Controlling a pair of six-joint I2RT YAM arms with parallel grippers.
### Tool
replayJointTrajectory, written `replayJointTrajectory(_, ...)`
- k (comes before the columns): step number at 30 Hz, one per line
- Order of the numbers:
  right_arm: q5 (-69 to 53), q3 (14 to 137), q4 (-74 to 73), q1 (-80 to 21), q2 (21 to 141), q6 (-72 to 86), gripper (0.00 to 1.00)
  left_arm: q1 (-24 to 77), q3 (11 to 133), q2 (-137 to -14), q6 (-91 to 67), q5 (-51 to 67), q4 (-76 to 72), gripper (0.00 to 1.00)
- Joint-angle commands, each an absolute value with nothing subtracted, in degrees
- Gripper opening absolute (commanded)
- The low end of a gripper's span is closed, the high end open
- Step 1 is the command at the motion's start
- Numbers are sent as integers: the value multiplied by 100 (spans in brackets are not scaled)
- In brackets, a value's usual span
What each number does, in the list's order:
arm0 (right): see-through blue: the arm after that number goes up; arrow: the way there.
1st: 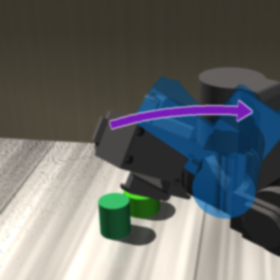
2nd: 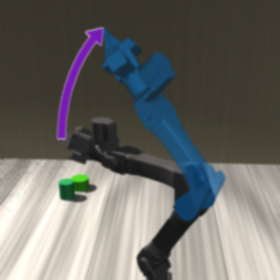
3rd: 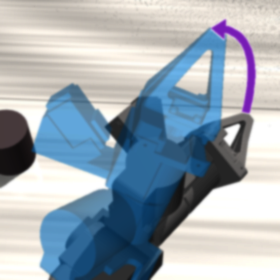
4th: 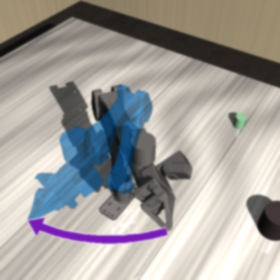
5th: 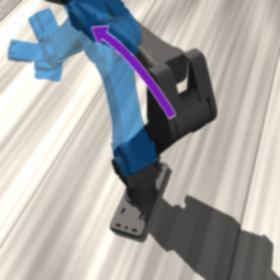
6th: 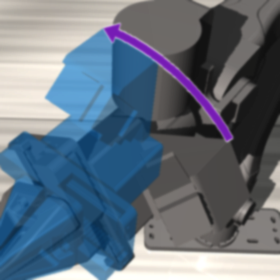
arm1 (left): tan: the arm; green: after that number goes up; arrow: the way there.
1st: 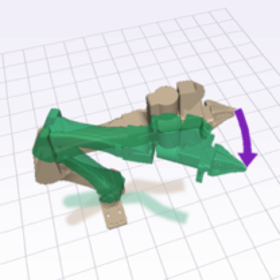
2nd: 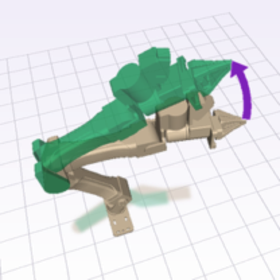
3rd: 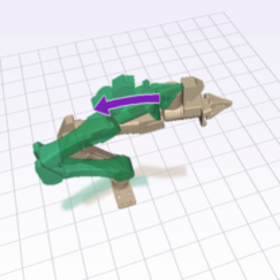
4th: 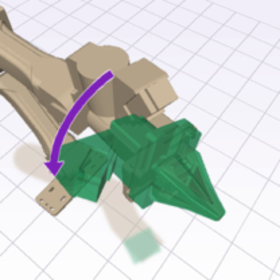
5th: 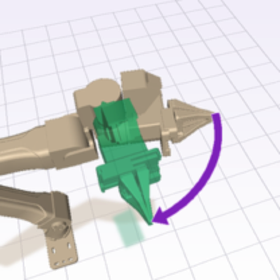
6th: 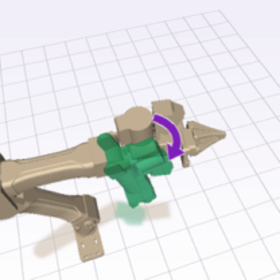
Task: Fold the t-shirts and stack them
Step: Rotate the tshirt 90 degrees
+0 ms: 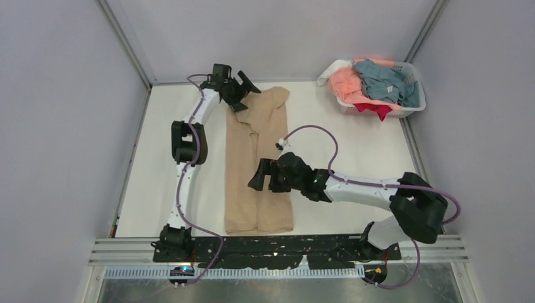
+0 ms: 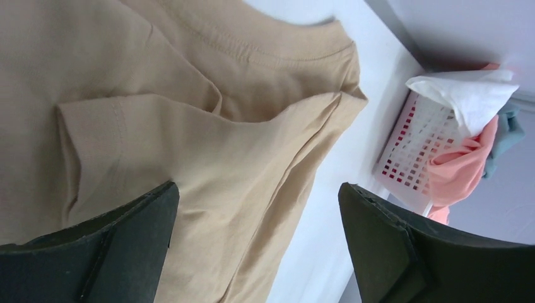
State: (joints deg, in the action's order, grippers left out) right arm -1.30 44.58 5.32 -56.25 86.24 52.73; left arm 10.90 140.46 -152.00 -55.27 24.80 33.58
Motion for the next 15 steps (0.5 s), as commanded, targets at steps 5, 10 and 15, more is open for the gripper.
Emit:
replayJointTrajectory(5,1121,4166,128,-5621,6760,4071,95,986,14021,-12999,-4607,2609,3691,100)
replayJointTrajectory(10,1561,3876,-837,-5564,5945,3541,95,1408,11255,-10157,-3418,1000,4599,100)
replayJointTrajectory(15,1144,3724,-1772,-5599,5733,2945,96,2319,5857,-6599,-4050,-405,2943,100)
